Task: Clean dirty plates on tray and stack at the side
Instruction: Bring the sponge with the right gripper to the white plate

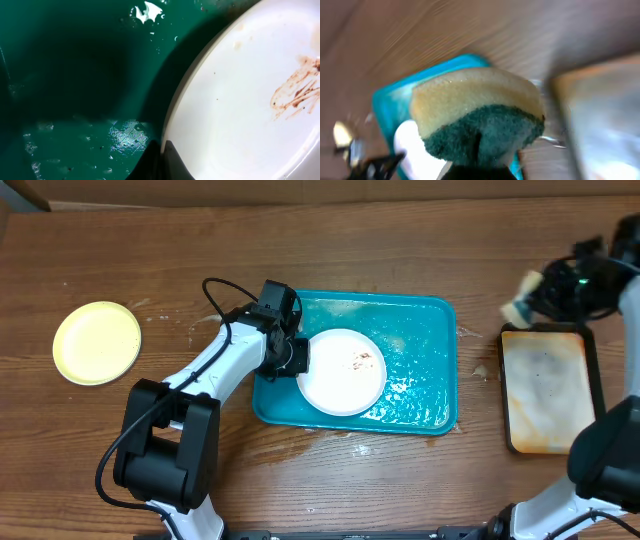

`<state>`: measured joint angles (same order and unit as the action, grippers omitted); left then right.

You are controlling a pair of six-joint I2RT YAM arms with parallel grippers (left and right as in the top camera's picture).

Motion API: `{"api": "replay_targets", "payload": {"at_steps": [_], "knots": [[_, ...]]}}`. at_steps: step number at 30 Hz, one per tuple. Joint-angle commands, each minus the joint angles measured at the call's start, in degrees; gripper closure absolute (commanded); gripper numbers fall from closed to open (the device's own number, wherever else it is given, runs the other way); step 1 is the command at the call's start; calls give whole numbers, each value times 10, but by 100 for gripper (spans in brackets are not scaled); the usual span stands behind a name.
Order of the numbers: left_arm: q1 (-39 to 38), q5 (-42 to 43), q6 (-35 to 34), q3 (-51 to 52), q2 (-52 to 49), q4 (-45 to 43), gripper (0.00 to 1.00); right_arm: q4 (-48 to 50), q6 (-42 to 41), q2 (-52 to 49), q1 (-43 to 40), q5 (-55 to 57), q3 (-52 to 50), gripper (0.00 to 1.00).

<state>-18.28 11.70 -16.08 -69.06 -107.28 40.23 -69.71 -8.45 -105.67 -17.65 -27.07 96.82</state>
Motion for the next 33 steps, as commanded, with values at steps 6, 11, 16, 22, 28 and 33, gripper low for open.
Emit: {"api": "replay_targets", "payload": {"at_steps": [6,11,16,22,28,33], "knots": [[-3,19,9,-9,-9,-4,96,80,-8,1,186,-71,-51,96],[-3,3,-11,-9,-14,-6,96,155,-68,1,282,-71,-92,96],[-3,-1,-15,-9,-41,-12,96,205,-84,0,351,-71,-116,96],[-2,0,-15,-9,-97,-20,96,220,-90,-1,417,-60,-129,96],[-1,0,-16,-14,-97,-17,96,308,-168,-3,438,-30,-205,96],[-1,2,-17,-14,-97,-14,96,416,-230,-11,438,-30,-304,96]]}}
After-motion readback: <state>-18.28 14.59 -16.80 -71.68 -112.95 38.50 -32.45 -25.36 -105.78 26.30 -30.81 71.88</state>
